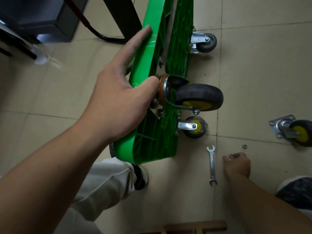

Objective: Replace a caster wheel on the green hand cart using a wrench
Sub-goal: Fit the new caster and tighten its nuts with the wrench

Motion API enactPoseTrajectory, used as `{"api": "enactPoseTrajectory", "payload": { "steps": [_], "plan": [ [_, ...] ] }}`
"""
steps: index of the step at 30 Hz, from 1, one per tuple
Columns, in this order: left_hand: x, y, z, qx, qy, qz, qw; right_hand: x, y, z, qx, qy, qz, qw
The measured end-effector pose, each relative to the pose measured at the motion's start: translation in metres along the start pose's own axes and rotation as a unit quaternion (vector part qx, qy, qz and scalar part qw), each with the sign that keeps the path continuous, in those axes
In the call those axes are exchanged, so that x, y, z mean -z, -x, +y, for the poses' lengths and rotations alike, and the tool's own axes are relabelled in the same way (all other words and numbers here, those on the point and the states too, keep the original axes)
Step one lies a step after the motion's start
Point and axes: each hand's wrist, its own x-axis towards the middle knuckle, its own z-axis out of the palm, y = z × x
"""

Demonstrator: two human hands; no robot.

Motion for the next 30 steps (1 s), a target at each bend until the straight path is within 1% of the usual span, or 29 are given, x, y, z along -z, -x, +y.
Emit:
{"api": "enactPoseTrajectory", "payload": {
  "steps": [9,14,17,20,22,25,26,27,28,29,30],
  "plan": [
    [0.000,-0.001,-0.004,-0.007,-0.012,0.002,1.000,-0.001,-0.014,-0.002,-0.004,0.011,0.002,1.000],
    [-0.001,-0.001,-0.004,-0.011,-0.021,0.005,1.000,0.000,-0.017,-0.004,0.002,0.030,-0.015,0.999],
    [0.000,-0.002,-0.005,-0.007,-0.023,0.005,1.000,0.008,-0.012,-0.019,0.020,-0.004,-0.023,1.000],
    [0.001,-0.003,-0.005,-0.005,-0.030,0.007,1.000,0.029,-0.003,-0.058,0.089,-0.082,-0.027,0.992],
    [0.002,-0.002,-0.004,-0.008,-0.043,0.010,0.999,0.057,0.005,-0.097,0.171,-0.132,-0.027,0.976],
    [0.006,0.000,-0.003,0.001,-0.068,0.008,0.998,0.112,0.030,-0.158,0.313,-0.182,-0.028,0.932],
    [0.006,0.001,-0.004,0.008,-0.073,0.004,0.997,0.131,0.041,-0.175,0.338,-0.196,-0.036,0.920],
    [0.006,0.003,-0.004,0.013,-0.073,0.001,0.997,0.150,0.054,-0.189,0.347,-0.228,-0.053,0.908],
    [0.007,0.004,-0.004,0.016,-0.070,0.001,0.997,0.167,0.070,-0.201,0.329,-0.285,-0.092,0.896],
    [0.007,0.006,-0.003,0.022,-0.066,0.003,0.998,0.184,0.091,-0.210,0.284,-0.360,-0.166,0.873],
    [0.009,0.008,-0.003,0.027,-0.067,0.004,0.997,0.201,0.115,-0.215,0.228,-0.427,-0.265,0.834]
  ]
}}
